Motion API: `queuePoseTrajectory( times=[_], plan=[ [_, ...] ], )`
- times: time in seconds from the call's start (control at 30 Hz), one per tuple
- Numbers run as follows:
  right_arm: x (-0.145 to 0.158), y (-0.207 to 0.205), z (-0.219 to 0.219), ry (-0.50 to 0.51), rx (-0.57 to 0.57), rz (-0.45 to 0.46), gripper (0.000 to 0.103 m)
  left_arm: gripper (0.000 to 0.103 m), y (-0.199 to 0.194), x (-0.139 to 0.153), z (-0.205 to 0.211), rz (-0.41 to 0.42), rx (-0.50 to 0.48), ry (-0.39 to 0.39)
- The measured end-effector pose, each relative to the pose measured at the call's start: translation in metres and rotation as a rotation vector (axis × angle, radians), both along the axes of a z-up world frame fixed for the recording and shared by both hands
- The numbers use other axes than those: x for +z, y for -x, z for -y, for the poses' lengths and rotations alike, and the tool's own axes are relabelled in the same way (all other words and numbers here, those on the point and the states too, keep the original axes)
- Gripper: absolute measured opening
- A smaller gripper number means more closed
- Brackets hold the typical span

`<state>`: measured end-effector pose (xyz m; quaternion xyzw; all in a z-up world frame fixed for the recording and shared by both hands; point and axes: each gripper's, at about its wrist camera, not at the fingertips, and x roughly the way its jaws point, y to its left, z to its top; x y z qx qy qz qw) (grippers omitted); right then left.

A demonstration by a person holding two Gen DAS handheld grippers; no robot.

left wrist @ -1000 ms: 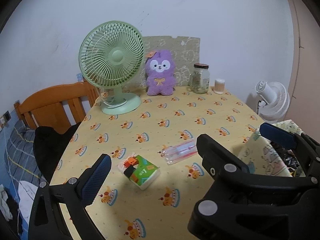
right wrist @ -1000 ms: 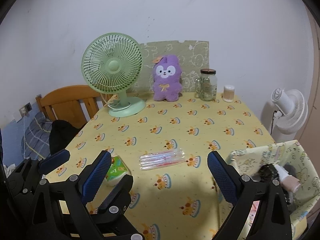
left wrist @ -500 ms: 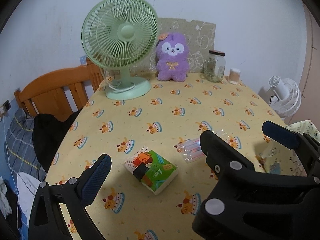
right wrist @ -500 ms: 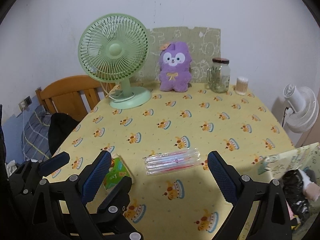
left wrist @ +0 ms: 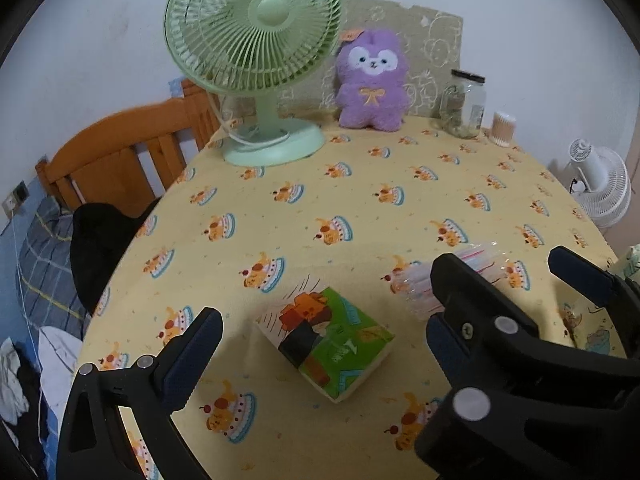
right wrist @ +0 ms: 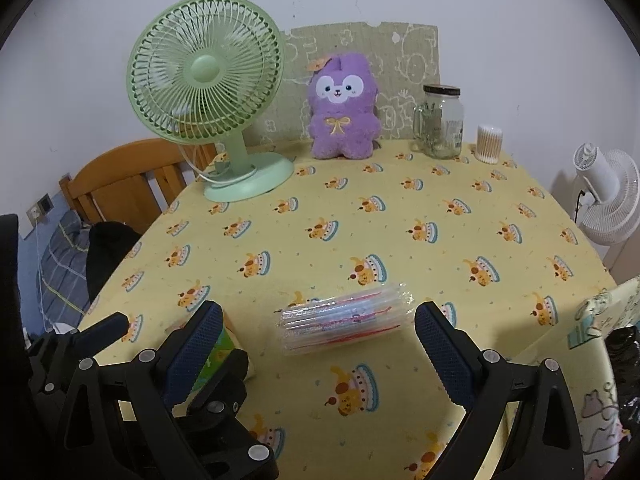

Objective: Organize soft objects
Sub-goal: 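Move the left tool to the green tissue pack while the right tool approaches the straw bag, then grasp the clear straw bag with the right tool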

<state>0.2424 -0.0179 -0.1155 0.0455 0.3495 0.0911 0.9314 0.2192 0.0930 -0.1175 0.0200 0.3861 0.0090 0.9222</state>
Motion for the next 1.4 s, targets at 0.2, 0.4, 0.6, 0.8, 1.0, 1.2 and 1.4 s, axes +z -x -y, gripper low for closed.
queuePoseTrajectory(
  times=[0.2, 0.4, 0.6, 0.8, 1.0, 1.2, 1.4],
  plan=[
    [-0.010, -0.008, -0.001, -0.005, -0.005, -0.025, 0.098, 0.103, -0.008, -0.010, -0.002, -0.032, 0.010, 0.006],
    [-0.021, -0.016, -0.002, -0.015, -0.009, -0.057, 0.098, 0.097, -0.016, -0.019, -0.002, -0.068, 0.018, 0.010],
    [-0.031, -0.025, -0.002, -0.023, -0.001, -0.090, 0.098, 0.091, -0.024, -0.028, -0.002, -0.104, 0.015, 0.028],
    [-0.034, -0.031, -0.003, -0.021, 0.009, -0.103, 0.098, 0.084, -0.026, -0.029, -0.001, -0.099, 0.010, 0.037],
    [-0.037, -0.039, -0.008, -0.010, 0.019, -0.119, 0.098, 0.082, -0.030, -0.028, -0.001, -0.102, 0.002, 0.034],
    [-0.042, -0.050, -0.015, 0.034, 0.018, -0.151, 0.098, 0.082, -0.033, -0.030, -0.002, -0.102, 0.001, 0.019],
    [-0.050, -0.055, -0.017, 0.076, 0.015, -0.178, 0.090, 0.078, -0.034, -0.034, 0.000, -0.114, -0.012, 0.013]
  ],
)
